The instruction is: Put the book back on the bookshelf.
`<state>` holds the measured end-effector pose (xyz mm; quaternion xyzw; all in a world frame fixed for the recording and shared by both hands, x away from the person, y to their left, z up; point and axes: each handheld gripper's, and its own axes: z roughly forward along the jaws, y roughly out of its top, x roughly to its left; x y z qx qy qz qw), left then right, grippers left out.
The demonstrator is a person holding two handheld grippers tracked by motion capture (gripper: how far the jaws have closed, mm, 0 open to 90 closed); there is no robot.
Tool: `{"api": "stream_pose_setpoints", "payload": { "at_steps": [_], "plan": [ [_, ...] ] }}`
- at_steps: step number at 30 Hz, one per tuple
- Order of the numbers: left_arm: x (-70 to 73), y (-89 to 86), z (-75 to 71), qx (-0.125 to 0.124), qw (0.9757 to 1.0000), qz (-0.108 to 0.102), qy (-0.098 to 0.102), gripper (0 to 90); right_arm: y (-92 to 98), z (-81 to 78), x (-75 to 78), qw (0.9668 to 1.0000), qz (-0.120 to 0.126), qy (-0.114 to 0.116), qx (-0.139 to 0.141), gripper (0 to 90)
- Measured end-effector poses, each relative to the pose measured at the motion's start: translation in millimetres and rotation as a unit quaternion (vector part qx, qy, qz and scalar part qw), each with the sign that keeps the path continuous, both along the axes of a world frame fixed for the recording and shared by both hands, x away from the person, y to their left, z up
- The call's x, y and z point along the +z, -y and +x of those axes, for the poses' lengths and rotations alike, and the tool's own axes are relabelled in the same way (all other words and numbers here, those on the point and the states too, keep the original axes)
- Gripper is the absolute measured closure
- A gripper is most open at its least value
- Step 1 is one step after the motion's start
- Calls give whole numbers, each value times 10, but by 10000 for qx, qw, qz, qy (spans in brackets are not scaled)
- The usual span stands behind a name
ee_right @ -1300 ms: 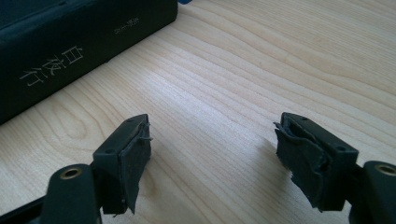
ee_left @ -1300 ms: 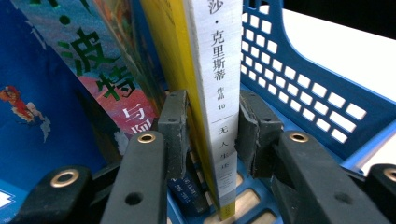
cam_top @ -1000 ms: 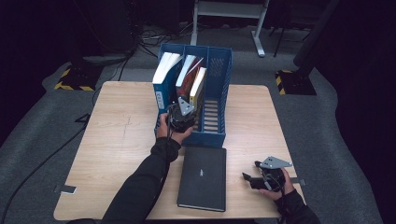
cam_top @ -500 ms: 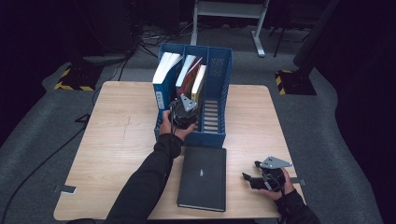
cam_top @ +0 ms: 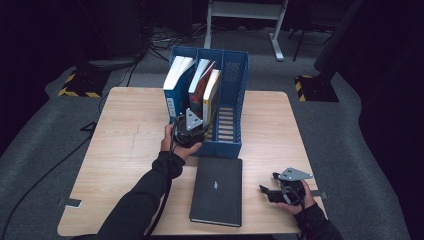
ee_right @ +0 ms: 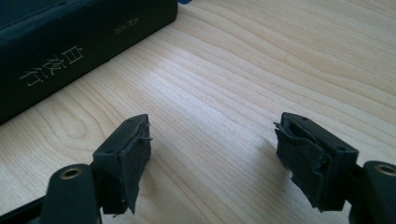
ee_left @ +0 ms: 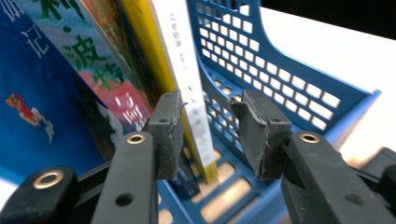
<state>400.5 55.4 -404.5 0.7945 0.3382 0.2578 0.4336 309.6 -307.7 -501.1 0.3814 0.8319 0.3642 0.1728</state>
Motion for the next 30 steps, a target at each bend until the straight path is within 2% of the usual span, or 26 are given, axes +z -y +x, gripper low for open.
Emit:
{"api": "stream_pose_setpoints", "payload": {
  "at_steps": [6,8,11,16,19,20,26,28,30],
  "plan": [
    [-23,-111,-207,-355,9993,93,-30,562,0,-1,0,10000,1,-3,-3,260],
    [-42,-156,-270,-365,9993,124,-3,545,-1,-1,0,10000,1,-5,-3,259],
    [-80,-225,-339,-413,9990,132,-71,534,-1,-1,0,10000,1,-3,-3,260],
    [-149,-301,-447,-547,9980,297,-147,522,-1,-1,0,10000,-1,-3,-3,260],
    [-228,-336,-541,-713,9959,500,-242,510,-1,-1,0,10000,-1,-3,-5,260],
    [-228,-336,-541,-713,9959,500,-242,509,-1,-1,0,10000,-1,-3,-5,260],
    [-360,-403,-692,-1023,9910,769,-395,508,-3,-10,3,10000,-11,19,30,277],
    [-447,-440,-755,-1160,9880,876,-513,500,-4,-12,3,10000,-9,14,11,276],
    [-480,-454,-774,-1188,9873,891,-562,498,-5,-14,3,10000,-9,15,0,275]
  ]
}}
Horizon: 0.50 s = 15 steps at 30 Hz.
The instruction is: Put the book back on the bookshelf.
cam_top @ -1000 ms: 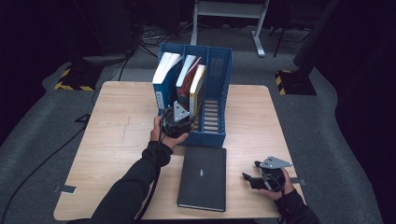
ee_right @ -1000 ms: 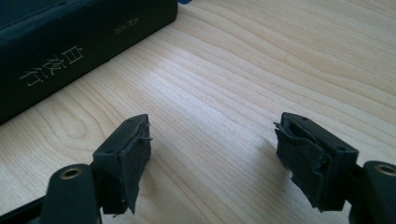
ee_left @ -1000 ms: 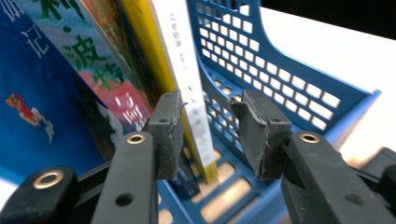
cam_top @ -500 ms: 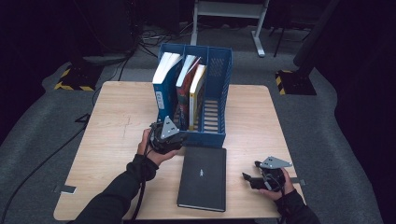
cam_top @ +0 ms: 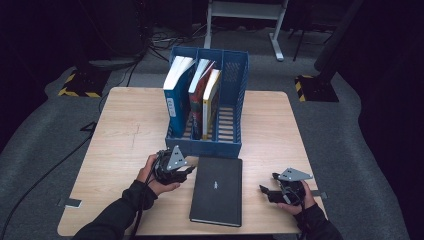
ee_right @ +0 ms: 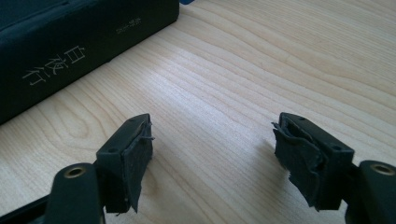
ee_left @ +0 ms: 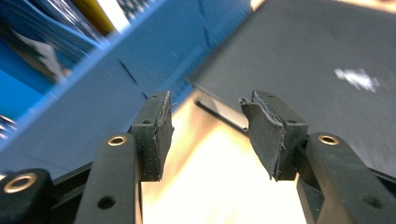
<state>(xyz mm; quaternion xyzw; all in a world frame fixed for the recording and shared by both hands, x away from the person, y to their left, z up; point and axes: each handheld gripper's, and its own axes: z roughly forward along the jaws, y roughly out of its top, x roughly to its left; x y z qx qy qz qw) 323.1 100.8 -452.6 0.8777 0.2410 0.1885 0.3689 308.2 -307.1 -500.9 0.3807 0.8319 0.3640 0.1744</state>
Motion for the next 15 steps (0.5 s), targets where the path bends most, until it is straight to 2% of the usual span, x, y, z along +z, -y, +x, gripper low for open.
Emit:
{"api": "stream_pose_setpoints", "payload": {
  "at_steps": [3,7,9,11,13,15],
  "plan": [
    [-119,-45,-54,-85,9997,79,-228,491,-1,-2,0,10000,-10,5,-25,271],
    [-248,-93,-137,-153,9990,166,-395,484,-7,-8,5,10000,-13,-32,-26,268],
    [-305,-112,-168,-89,9988,201,-446,484,-26,-19,15,10000,-27,-73,46,283],
    [-369,-134,-208,-109,9980,150,-609,485,-64,-39,40,9999,-11,-108,133,300],
    [-399,-150,-234,-142,9974,163,-692,480,-120,-74,85,9995,87,-79,287,301],
    [-426,-176,-265,-183,9966,88,-801,478,-167,-103,128,9990,200,-65,397,301]
  ]
}}
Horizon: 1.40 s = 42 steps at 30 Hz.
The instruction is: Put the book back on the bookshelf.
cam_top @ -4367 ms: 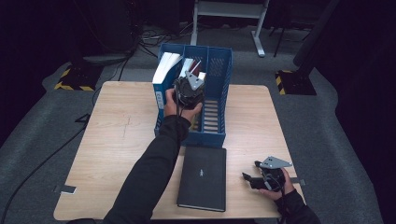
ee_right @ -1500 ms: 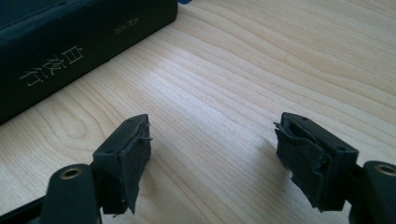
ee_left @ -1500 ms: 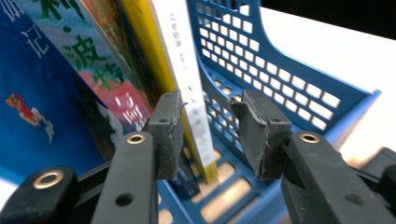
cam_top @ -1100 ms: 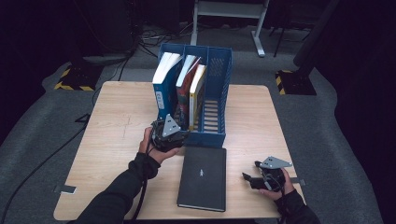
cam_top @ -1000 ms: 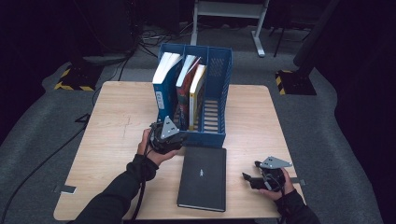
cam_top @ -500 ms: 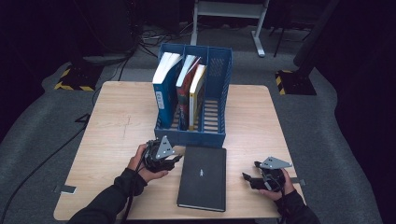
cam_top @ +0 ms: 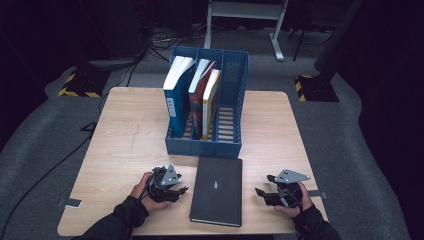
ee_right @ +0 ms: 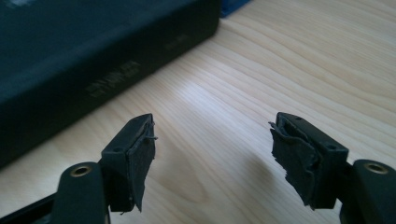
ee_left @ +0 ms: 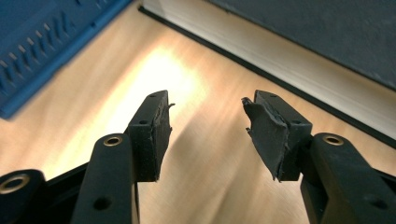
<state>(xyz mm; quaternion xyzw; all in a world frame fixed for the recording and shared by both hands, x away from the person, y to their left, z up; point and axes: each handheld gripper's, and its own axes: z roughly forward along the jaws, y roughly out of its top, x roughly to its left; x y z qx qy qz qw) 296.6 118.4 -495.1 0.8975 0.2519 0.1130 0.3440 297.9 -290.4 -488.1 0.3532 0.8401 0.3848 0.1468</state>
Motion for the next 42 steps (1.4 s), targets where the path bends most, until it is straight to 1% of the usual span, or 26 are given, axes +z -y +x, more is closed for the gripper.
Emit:
{"api": "stream_pose_setpoints", "payload": {
  "at_steps": [2,3,6,8,9,10,13,15,16,17,18,19,21,22,24,25,27,28,31,33,36,37,39,40,41,42],
  "plan": [
    [-16,-38,-28,2,9998,-141,-122,479,-47,-32,38,9999,69,-10,113,301],
    [-22,-59,-45,-43,9995,-233,-185,479,-69,-49,55,9998,100,-3,173,300],
    [-9,-79,-103,-84,9991,-371,-203,466,-130,-95,103,9992,215,13,341,300],
    [40,-88,-136,-153,9978,-590,-249,442,-174,-124,138,9986,292,42,441,300],
    [59,-88,-148,-181,9972,-664,-276,432,-193,-135,148,9983,315,33,499,300],
    [82,-83,-172,-219,9965,-760,-266,421,-208,-143,154,9980,320,30,537,300],
    [99,-67,-201,-267,9960,-783,-325,370,-261,-170,158,9977,241,73,626,300],
    [114,-52,-226,-329,9956,-794,-368,356,-285,-177,151,9976,214,65,653,300],
    [119,-48,-231,-348,9952,-837,-380,345,-296,-175,144,9975,206,44,669,300],
    [126,-43,-237,-386,9941,-917,-442,332,-300,-175,141,9974,212,38,686,300],
    [133,-32,-245,-403,9937,-940,-461,317,-307,-175,138,9973,197,42,704,301],
    [141,-2,-253,-421,9941,-908,-410,296,-314,-178,139,9972,200,43,719,301],
    [147,22,-252,-434,9940,-920,-412,270,-334,-185,144,9969,204,42,752,301],
    [149,36,-256,-432,9934,-957,-460,261,-339,-186,145,9969,205,41,757,301],
    [148,72,-253,-480,9930,-980,-453,249,-349,-189,145,9967,211,50,781,301],
    [144,92,-249,-515,9921,-1030,-491,244,-363,-193,146,9966,202,44,803,301],
    [137,132,-248,-529,9919,-1028,-530,240,-367,-195,146,9965,199,42,815,301],
    [130,171,-239,-554,9915,-1031,-574,222,-383,-198,145,9963,198,33,836,301],
    [125,214,-226,-558,9911,-1054,-597,212,-400,-200,140,9962,179,28,856,301],
    [111,238,-202,-554,9903,-1084,-669,197,-411,-200,133,9959,209,-9,875,292],
    [88,260,-147,-519,9886,-1130,-847,152,-424,-196,133,9954,355,-100,880,278],
    [88,260,-147,-519,9886,-1130,-847,149,-424,-196,133,9954,355,-100,880,278],
    [80,288,-120,-449,9881,-1129,-949,135,-429,-198,136,9955,386,-89,866,276],
    [78,300,-110,-439,9880,-1128,-965,117,-443,-202,136,9950,396,-119,905,271],
    [71,324,-81,-458,9870,-1148,-1032,110,-471,-210,138,9945,357,-113,974,268],
    [71,324,-81,-458,9870,-1148,-1032,106,-471,-210,138,9945,357,-113,974,268]
  ]
}}
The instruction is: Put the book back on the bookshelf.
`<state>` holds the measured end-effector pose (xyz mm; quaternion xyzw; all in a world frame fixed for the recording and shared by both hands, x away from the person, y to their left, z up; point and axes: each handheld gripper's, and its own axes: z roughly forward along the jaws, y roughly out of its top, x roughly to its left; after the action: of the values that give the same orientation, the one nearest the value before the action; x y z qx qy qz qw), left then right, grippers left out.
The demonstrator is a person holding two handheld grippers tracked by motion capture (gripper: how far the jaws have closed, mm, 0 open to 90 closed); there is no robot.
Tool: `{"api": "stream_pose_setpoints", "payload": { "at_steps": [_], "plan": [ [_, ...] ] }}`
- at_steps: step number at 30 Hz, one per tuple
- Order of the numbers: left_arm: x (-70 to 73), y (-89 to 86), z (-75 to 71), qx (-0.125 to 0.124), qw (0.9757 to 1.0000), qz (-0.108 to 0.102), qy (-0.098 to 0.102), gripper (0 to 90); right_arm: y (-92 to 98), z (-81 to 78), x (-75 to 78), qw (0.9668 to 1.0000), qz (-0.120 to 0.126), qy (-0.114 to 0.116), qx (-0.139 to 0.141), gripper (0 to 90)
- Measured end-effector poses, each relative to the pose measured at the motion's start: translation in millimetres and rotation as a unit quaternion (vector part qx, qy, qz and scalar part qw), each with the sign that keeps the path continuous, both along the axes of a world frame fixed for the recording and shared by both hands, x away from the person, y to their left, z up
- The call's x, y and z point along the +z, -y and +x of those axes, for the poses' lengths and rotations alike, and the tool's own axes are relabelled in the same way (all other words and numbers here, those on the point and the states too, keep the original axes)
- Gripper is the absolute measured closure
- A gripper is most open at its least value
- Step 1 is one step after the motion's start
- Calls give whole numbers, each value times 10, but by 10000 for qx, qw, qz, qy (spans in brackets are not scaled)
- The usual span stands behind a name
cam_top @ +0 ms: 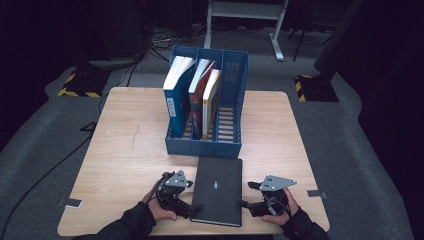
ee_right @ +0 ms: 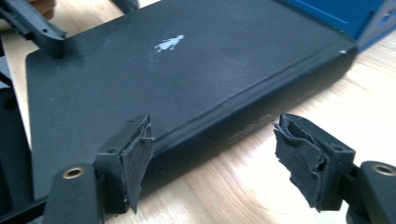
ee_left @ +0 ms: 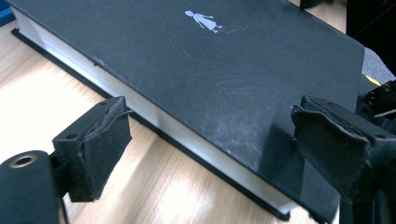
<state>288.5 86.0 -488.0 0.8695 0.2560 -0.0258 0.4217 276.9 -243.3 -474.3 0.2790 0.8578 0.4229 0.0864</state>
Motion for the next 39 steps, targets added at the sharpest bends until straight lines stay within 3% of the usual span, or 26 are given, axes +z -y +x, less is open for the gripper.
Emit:
{"api": "stream_pose_setpoints", "payload": {
  "at_steps": [6,10,19,26,31,35,39],
  "plan": [
    [-49,98,141,-135,9992,-89,-355,64,-33,20,-15,9999,47,-144,56,236],
    [-60,138,197,-191,9989,-41,-422,21,-22,45,-31,9996,97,-242,58,221],
    [13,164,157,-170,9997,188,-74,18,-27,58,-28,9996,63,-249,98,209],
    [100,138,146,-147,9998,14,137,49,-32,69,-24,9996,33,-237,118,196],
    [108,161,187,-100,9999,-26,139,49,-37,70,-19,9997,12,-226,128,195],
    [96,238,265,-199,9996,-198,-14,56,-37,74,-19,9997,6,-220,139,193],
    [105,294,324,-274,9993,-238,-55,53,-37,69,-14,9997,-4,-200,144,193]
  ]
}}
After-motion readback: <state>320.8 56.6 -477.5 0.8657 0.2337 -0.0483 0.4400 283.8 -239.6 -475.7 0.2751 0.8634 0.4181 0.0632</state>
